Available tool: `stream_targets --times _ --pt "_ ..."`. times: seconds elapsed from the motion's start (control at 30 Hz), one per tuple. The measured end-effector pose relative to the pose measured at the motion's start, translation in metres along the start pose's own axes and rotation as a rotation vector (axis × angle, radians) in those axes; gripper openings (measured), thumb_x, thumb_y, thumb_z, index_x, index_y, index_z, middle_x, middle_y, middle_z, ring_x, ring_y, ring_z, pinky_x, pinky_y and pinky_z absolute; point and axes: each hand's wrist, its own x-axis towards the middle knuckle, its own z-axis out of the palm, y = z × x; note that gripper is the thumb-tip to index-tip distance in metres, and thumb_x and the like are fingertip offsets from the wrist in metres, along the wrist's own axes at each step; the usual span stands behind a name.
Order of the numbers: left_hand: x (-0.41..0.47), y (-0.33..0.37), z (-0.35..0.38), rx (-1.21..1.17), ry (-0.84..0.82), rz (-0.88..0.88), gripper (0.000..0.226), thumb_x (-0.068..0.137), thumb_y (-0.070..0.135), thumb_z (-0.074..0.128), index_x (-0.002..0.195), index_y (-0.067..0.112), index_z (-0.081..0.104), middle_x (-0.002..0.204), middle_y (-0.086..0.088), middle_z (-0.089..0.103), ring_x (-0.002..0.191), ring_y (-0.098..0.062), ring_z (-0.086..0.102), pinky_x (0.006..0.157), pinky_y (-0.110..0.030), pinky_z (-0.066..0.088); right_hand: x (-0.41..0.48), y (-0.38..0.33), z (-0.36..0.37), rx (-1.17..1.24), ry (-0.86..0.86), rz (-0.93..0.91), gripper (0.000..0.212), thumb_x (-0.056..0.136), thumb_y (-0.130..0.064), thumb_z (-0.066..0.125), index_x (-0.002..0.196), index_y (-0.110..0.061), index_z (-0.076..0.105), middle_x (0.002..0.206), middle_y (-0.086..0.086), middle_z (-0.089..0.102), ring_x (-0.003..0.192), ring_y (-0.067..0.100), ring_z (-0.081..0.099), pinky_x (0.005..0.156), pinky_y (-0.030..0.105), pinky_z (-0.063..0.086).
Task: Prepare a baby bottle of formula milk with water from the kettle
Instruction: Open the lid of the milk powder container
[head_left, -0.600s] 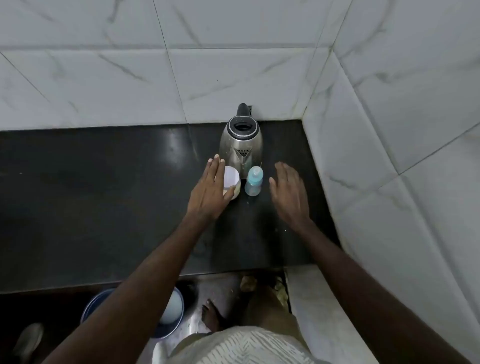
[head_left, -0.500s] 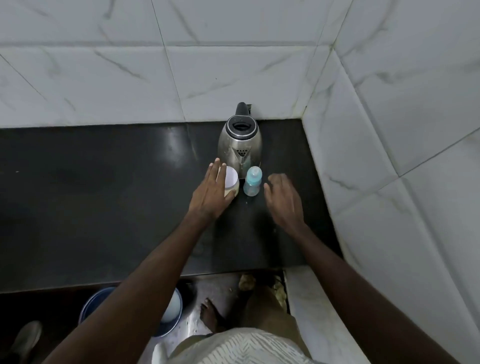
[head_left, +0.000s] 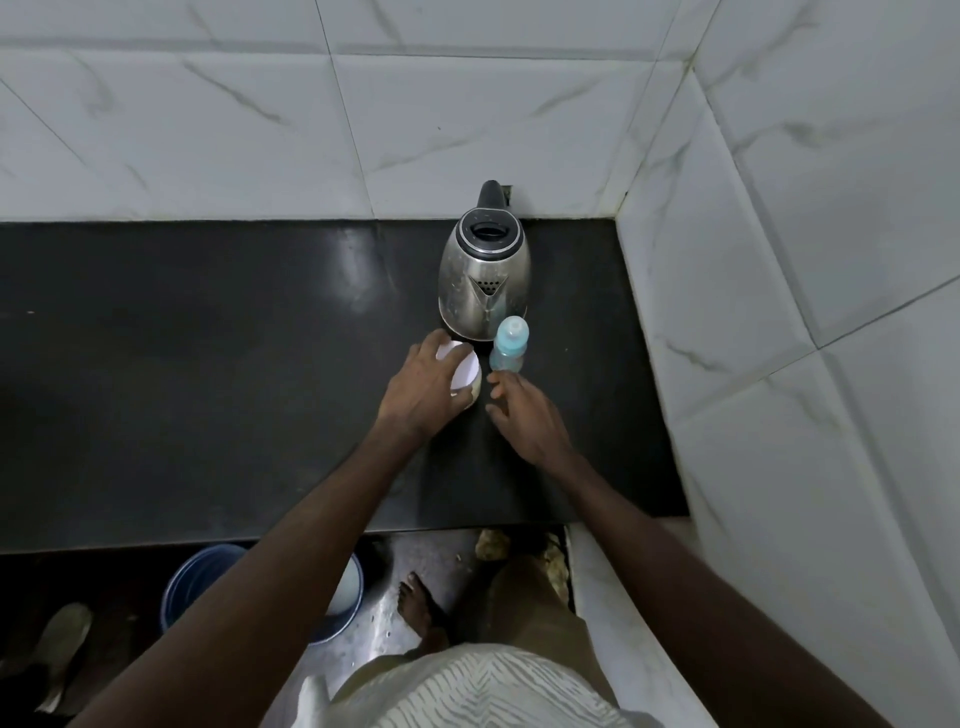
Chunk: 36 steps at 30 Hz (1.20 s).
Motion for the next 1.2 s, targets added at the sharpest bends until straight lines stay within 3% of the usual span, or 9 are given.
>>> stream_targets --times 0.17,0.3,0.4,0.57,0.63,0.7,0.8,1.0,1.2 --pt "-0.041 -0.002 0.012 0.023 0.011 0.019 0.066 0.088 0.054 0.066 0.148 0.038 0.044 0.145 -0.001 0.035 0.128 -0.024 0.041 0.08 -0.046 0.058 -0.015 -0.001 0.024 0.292 -0.048 0.012 0.092 0.077 -0.019 0.089 0.155 -0.019 0.042 0.153 -0.002 0.046 0.132 0.014 0.054 0.108 0.035 0.049" --pt "-0.069 -0.002 0.023 0.033 0.025 0.068 0.068 0.089 0.057 0.063 0.149 0.035 0.04 0.137 -0.004 0.034 0.123 -0.025 0.042 0.073 -0.042 0.059 -0.027 0.004 0.044 0.369 -0.101 -0.046 0.101 0.074 -0.022 0.094 0.158 -0.017 0.039 0.161 -0.003 0.044 0.146 0.005 0.041 0.12 0.024 0.033" --pt "-0.075 -0.004 0.027 0.062 0.066 0.133 0.067 0.09 0.057 0.063 0.145 0.024 0.045 0.135 -0.009 0.039 0.12 -0.027 0.044 0.077 -0.041 0.058 -0.035 0.004 0.055 0.424 -0.163 -0.017 0.107 0.07 -0.026 0.096 0.159 -0.024 0.037 0.157 -0.008 0.049 0.143 0.005 0.046 0.117 0.028 0.038" --pt "-0.059 -0.012 0.042 0.106 0.12 0.33 0.06 0.096 0.049 0.059 0.133 0.003 0.057 0.145 -0.022 0.05 0.135 -0.036 0.046 0.114 -0.046 0.041 -0.042 -0.012 0.063 0.466 -0.054 0.009 0.082 0.082 -0.026 0.088 0.152 -0.011 0.047 0.152 0.006 0.055 0.14 0.016 0.052 0.118 0.038 0.041" --pt "-0.056 -0.011 0.052 0.056 0.161 0.313 0.058 0.096 0.044 0.06 0.131 -0.002 0.059 0.143 -0.024 0.054 0.137 -0.036 0.049 0.12 -0.045 0.036 -0.041 -0.022 0.07 0.405 0.023 -0.004 0.078 0.092 -0.052 0.072 0.147 -0.001 0.049 0.151 0.009 0.051 0.141 0.01 0.045 0.12 0.039 0.037" --pt "-0.055 -0.01 0.061 0.03 0.209 0.291 0.057 0.096 0.042 0.062 0.131 -0.004 0.06 0.139 -0.022 0.059 0.135 -0.034 0.053 0.122 -0.044 0.034 -0.04 -0.026 0.082 0.328 0.083 0.022 0.094 0.093 -0.077 0.045 0.148 -0.001 0.047 0.149 0.004 0.048 0.14 0.004 0.04 0.121 0.033 0.034" --pt "-0.054 -0.01 0.069 0.044 0.257 0.289 0.055 0.099 0.043 0.059 0.13 -0.003 0.061 0.132 -0.02 0.063 0.129 -0.032 0.057 0.123 -0.044 0.032 -0.041 -0.031 0.089 0.218 0.186 0.04 0.082 0.089 -0.056 0.048 0.145 0.005 0.052 0.145 0.021 0.058 0.135 0.029 0.055 0.116 0.041 0.039" --pt "-0.055 0.0 0.073 -0.022 0.355 0.203 0.045 0.097 0.037 0.062 0.124 0.001 0.061 0.12 -0.014 0.063 0.116 -0.029 0.057 0.122 -0.046 0.032 -0.04 -0.026 0.092 0.183 0.132 0.106 0.051 0.098 -0.016 0.07 0.144 0.003 0.054 0.142 0.023 0.061 0.13 0.04 0.061 0.113 0.05 0.044" --pt "-0.06 0.022 0.077 -0.126 0.417 -0.116 0.038 0.095 0.039 0.062 0.115 0.008 0.057 0.104 -0.007 0.057 0.1 -0.027 0.056 0.113 -0.046 0.04 -0.053 -0.025 0.112 0.453 0.2 0.247 0.077 0.092 -0.055 0.033 0.137 0.002 0.057 0.135 0.022 0.063 0.129 0.037 0.059 0.114 0.055 0.042"
